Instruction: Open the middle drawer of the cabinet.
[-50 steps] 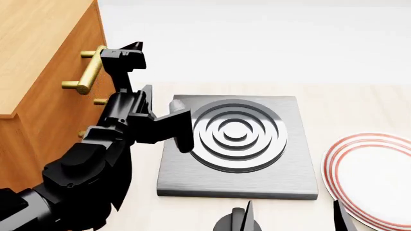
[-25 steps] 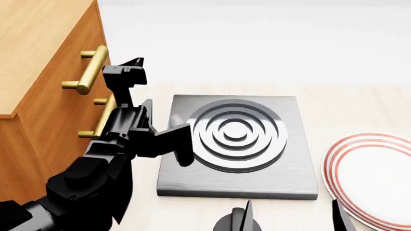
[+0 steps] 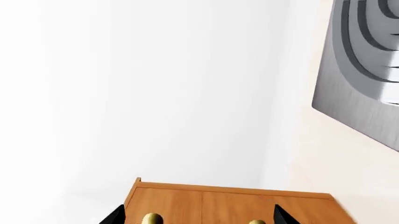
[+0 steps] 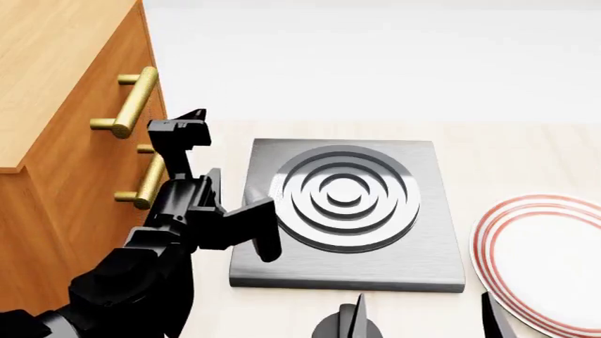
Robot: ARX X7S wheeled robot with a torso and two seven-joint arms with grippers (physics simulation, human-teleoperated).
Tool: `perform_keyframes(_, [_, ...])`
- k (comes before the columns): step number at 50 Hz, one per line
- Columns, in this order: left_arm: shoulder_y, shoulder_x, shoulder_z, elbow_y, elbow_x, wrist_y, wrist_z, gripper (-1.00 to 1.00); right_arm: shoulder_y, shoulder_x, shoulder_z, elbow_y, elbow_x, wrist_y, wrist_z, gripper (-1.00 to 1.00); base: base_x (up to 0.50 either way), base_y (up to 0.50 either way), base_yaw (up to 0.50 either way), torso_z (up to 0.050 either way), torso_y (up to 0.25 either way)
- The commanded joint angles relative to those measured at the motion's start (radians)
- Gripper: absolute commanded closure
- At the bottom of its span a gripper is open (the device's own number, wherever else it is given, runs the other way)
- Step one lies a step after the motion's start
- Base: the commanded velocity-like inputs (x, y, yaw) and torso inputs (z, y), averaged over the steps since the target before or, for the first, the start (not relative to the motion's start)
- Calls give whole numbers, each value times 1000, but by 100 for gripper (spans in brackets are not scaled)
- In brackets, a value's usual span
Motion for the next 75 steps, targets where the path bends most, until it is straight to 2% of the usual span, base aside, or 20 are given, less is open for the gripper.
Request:
perform_keyframes(1, [16, 0, -1, -8, -16, 4, 10, -100, 2, 5, -6, 4, 0, -2, 5, -100, 0, 0, 0, 0, 0])
perform_keyframes(28, [42, 0, -3, -13, -39, 17, 43, -100, 8, 17, -19, 9, 1, -1, 15, -100, 0, 0, 0, 0, 0])
perform_keyframes(75, [77, 0, -7, -60, -67, 32, 5, -100, 16, 32, -42, 16, -4, -2, 34, -100, 0, 0, 0, 0, 0])
